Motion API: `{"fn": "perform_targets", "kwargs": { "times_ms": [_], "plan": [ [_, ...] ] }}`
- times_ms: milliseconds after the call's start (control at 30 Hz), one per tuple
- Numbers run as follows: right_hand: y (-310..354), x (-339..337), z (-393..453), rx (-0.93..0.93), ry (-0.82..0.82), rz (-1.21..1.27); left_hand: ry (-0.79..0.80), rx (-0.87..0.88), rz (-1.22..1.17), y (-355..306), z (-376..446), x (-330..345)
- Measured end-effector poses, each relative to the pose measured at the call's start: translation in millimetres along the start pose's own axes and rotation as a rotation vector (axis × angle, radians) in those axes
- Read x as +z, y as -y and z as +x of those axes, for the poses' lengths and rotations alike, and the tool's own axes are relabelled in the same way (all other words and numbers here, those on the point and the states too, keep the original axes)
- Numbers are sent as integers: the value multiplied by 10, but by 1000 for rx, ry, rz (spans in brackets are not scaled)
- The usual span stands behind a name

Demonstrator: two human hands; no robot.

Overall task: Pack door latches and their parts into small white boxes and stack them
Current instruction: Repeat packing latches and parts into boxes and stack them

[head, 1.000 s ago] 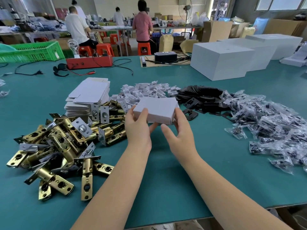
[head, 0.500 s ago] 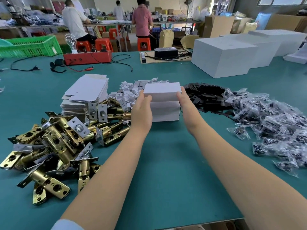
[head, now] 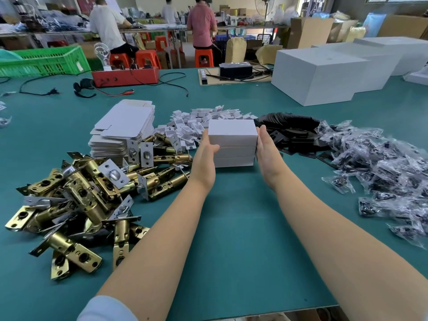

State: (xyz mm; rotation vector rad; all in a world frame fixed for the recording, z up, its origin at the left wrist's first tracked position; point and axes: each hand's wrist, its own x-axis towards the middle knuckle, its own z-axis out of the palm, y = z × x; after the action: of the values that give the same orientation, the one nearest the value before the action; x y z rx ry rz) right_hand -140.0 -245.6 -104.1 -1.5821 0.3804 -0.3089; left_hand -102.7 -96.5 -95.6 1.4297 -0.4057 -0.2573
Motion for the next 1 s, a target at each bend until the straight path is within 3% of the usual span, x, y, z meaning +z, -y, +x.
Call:
{"fn": "perform_targets", "kwargs": {
  "times_ms": [167,367,567,1000],
  "plan": [
    [-31,34,30,19,117,159,-57,-4,17,33,-80,79],
    [-31,48,74,25,88,105,-81,5,1,75,-90,116],
    [-114,82,55,-3,116,341,-131,-66,-94,152,-120,139],
    [-231,7,-63,36,70,241,-30,-99,-36,153,-248,96]
  ]
}}
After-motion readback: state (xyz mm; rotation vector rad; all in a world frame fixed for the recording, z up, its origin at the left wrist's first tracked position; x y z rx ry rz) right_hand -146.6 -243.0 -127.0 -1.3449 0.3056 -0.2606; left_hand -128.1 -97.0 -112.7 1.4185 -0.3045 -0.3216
